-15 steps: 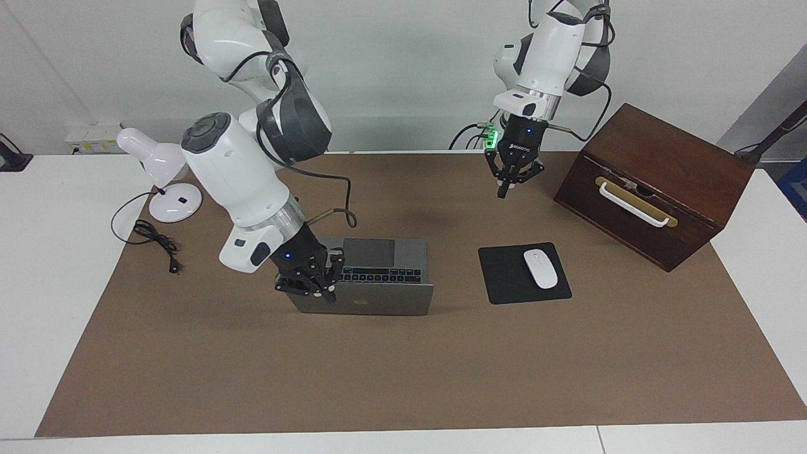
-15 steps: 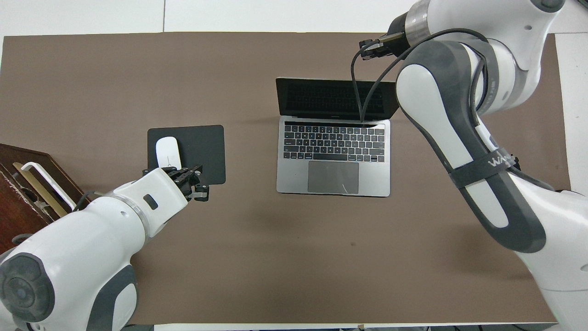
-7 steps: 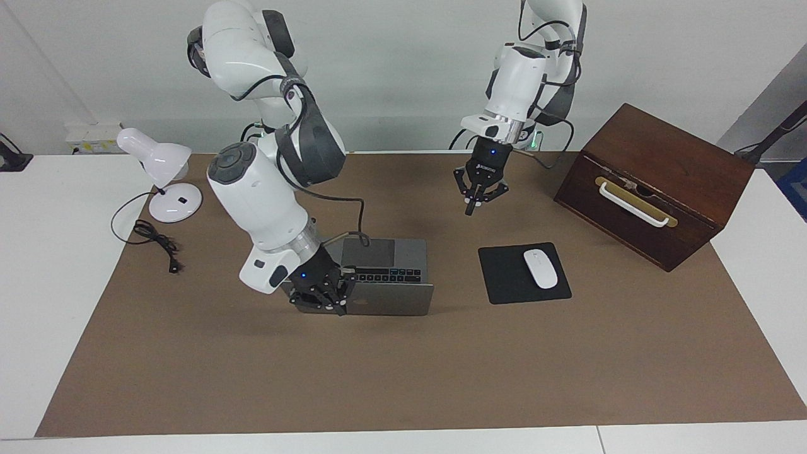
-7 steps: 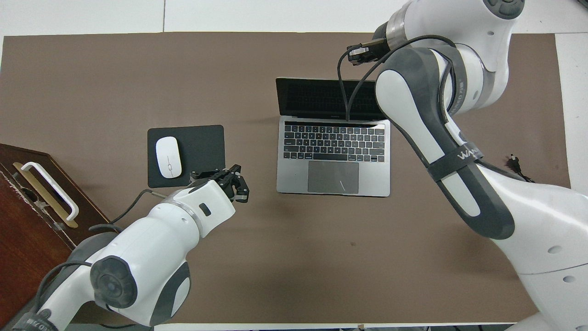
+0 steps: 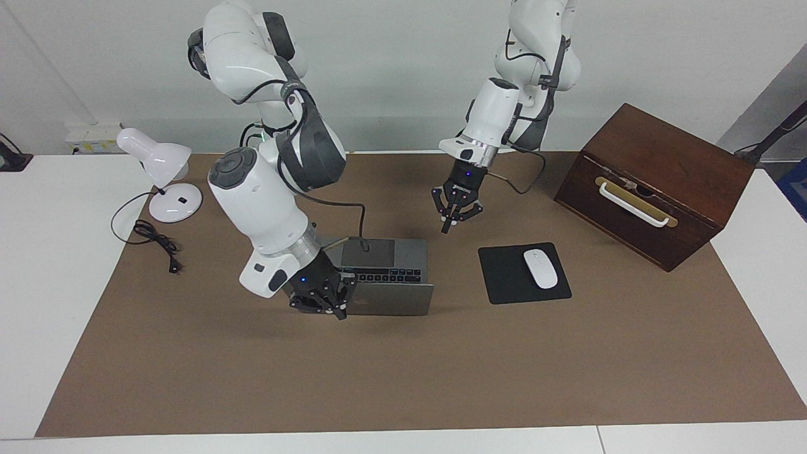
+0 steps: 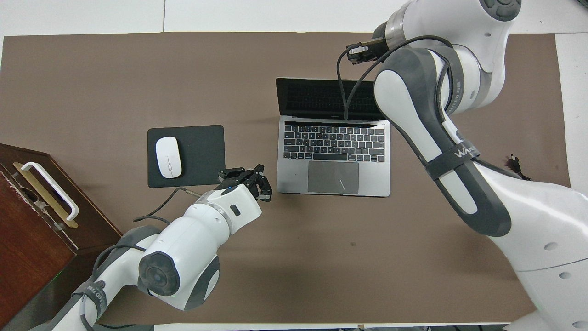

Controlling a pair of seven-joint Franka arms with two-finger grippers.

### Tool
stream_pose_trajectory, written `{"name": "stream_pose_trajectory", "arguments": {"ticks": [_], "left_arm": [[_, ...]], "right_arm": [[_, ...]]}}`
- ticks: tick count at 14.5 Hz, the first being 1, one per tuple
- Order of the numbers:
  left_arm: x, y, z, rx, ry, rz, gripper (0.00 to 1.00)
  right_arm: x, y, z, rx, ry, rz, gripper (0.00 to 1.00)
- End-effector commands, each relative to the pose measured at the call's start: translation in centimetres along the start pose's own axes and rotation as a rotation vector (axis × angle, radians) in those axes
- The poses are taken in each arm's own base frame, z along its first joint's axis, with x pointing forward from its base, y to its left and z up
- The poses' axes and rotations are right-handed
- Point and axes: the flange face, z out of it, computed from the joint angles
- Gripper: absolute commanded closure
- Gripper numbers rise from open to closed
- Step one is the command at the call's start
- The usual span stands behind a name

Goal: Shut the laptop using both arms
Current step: 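Press the left gripper on the laptop base's near corner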

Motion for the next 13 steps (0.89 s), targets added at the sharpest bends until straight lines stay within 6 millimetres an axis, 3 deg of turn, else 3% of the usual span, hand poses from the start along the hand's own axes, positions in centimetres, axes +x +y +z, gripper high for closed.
{"name": "stream_pose_trajectory", "arguments": {"ticks": [1, 6, 13], "left_arm": [[-0.6, 0.8, 2.2, -0.013, 0.034, -0.002, 1.00], [-2.8, 1.8, 5.7, -0.026, 0.049, 0.025, 1.00], [-4.8, 3.4, 7.8, -0.043, 0.034, 0.058, 1.00]], "right_arm": [[0.5, -0.2, 0.0, -0.004, 0.023, 0.019, 1.00], [0.5, -0.3, -0.1, -0.005, 0.025, 0.017, 1.00], [0.5, -0.4, -0.4, -0.004, 0.028, 0.017, 1.00]]}}
